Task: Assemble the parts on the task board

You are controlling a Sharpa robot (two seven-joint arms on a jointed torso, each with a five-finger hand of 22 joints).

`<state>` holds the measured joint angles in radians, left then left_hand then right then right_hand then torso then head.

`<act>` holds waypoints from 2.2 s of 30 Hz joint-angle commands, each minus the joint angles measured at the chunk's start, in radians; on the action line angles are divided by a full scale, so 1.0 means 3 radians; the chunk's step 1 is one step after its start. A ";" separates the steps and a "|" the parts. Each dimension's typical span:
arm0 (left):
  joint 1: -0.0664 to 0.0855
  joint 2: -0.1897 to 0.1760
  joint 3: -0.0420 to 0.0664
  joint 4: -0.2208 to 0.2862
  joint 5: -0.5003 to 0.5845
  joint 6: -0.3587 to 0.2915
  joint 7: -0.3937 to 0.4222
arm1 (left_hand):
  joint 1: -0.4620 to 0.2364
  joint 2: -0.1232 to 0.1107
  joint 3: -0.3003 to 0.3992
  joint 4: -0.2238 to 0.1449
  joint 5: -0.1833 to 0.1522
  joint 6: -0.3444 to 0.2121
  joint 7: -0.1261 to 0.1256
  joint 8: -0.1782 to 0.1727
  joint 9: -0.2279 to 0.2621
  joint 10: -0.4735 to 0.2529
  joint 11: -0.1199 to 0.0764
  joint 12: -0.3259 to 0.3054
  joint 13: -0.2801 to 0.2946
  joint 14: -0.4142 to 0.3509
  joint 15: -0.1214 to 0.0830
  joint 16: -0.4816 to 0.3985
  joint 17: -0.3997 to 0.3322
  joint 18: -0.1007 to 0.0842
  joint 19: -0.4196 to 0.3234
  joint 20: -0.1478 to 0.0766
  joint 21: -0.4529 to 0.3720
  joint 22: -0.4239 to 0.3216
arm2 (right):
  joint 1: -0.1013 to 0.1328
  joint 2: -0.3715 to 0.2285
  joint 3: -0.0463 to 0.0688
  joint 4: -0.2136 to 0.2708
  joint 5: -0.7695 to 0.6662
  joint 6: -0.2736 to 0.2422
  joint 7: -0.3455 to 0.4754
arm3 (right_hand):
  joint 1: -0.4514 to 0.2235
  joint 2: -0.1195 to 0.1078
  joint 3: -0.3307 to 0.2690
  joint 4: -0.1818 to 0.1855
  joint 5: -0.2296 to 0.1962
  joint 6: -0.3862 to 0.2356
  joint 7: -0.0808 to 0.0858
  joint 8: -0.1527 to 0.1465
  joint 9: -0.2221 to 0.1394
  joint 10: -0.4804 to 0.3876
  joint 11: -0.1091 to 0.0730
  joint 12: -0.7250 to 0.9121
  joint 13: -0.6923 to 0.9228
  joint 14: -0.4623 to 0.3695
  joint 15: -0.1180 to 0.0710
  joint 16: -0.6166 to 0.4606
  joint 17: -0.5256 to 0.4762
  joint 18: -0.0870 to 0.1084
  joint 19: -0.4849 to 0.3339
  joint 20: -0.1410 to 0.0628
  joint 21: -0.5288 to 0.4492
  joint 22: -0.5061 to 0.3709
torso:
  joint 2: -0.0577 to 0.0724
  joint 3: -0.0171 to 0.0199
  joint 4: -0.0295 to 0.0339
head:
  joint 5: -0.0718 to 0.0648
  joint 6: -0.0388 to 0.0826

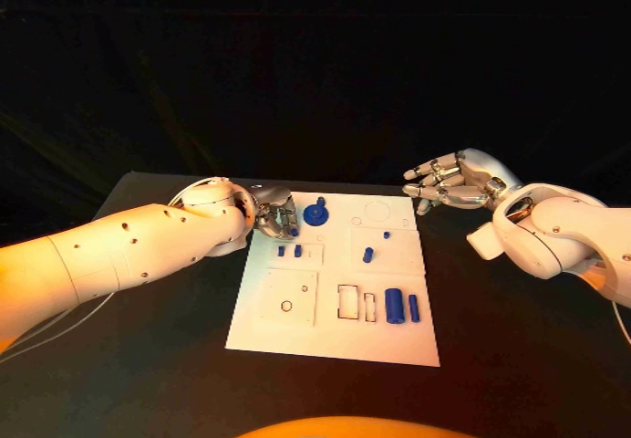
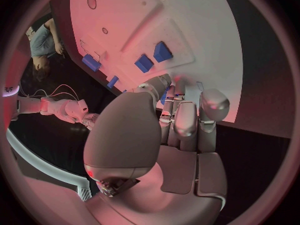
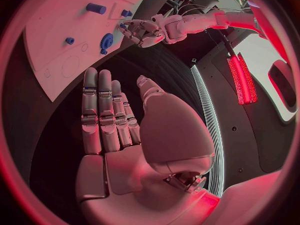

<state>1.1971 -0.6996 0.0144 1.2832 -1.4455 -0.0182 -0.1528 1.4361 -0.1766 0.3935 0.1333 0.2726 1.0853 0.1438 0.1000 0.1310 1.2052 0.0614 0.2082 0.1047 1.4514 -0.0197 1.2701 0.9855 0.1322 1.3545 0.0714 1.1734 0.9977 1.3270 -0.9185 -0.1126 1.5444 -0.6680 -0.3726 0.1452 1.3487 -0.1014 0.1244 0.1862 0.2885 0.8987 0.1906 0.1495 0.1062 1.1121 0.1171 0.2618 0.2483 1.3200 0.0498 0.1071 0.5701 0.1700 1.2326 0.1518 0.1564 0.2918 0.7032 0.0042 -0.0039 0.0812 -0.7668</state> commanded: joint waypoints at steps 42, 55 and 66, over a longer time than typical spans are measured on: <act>0.0056 -0.0772 0.0025 0.0574 0.2376 -0.1243 0.0744 | 0.0068 0.0026 0.0140 -0.0044 -0.0017 -0.0045 0.0046 0.0036 -0.0061 -0.0030 0.0064 -0.0039 0.0065 -0.0538 0.0052 -0.0785 -0.1286 0.0174 -0.0602 0.0027 -0.1076 -0.1276 | -0.0082 0.0327 -0.0018 -0.0112 -0.3360 0.0566 -0.1221 | 0.0227 -0.0094 0.0706 -0.0271 -0.0242 0.0536 -0.0206 -0.0075 -0.0043 0.0086 -0.0159 -0.0366 -0.0348 0.0687 -0.0241 0.2752 0.1751 -0.0215 0.0938 -0.0307 0.2419 0.2035 | -0.0042 -0.0026 0.0003 | -0.0316 0.0098; 0.0049 -0.0991 0.0007 0.0959 0.4757 -0.0838 0.1757 | -0.0116 0.0084 0.0018 0.0022 -0.0022 -0.0105 0.0068 0.0063 -0.0082 -0.0099 0.0086 -0.0034 0.0065 -0.0631 0.0082 -0.1118 -0.1638 0.0175 -0.0611 0.0063 -0.1260 -0.1404 | -0.0249 0.0573 -0.0030 -0.0248 -0.3752 0.0579 -0.1342 | 0.0150 -0.0176 0.0828 -0.0274 -0.0240 0.0565 -0.0173 -0.0156 -0.0051 0.0072 -0.0139 -0.0413 -0.0394 0.0687 -0.0220 0.3212 0.2020 -0.0258 0.0874 -0.0299 0.2873 0.2496 | -0.0033 -0.0044 0.0019 | -0.0312 0.0103; 0.0049 -0.1047 0.0006 0.1048 0.4899 -0.0783 0.1831 | -0.0120 0.0102 -0.0004 0.0002 -0.0020 -0.0117 0.0071 0.0067 -0.0086 -0.0107 0.0087 -0.0028 0.0067 -0.0633 0.0083 -0.1128 -0.1654 0.0175 -0.0605 0.0064 -0.1283 -0.1421 | -0.0339 0.0694 -0.0031 -0.0338 -0.3744 0.0583 -0.1343 | 0.0122 -0.0185 0.0866 -0.0280 -0.0245 0.0588 -0.0171 -0.0179 -0.0049 0.0084 -0.0138 -0.0421 -0.0405 0.0686 -0.0219 0.3364 0.2108 -0.0263 0.0847 -0.0289 0.3005 0.2633 | -0.0025 -0.0046 0.0008 | -0.0288 0.0079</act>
<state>1.2112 -1.0125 0.0158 1.5918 -0.0299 -0.2864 0.3510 1.4047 -0.1477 0.3973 0.1321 0.2670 1.0585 0.1640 0.1144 0.1066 1.1803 0.0859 0.1970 0.1236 1.2616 0.0018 0.9367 0.4903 0.1713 1.1703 0.0875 0.7936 0.5717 1.2275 -0.7138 -0.1219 1.4476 -1.7651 -0.2080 -0.2412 1.3909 -0.1517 0.3786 0.1009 0.2204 1.0692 0.1386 0.0997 0.0927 1.1400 0.0734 0.1422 0.1287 1.4664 -0.0256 1.1164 1.2033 0.0995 1.4633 0.0642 1.0562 1.0837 0.6943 -0.0090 -0.0005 -0.0081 -0.7417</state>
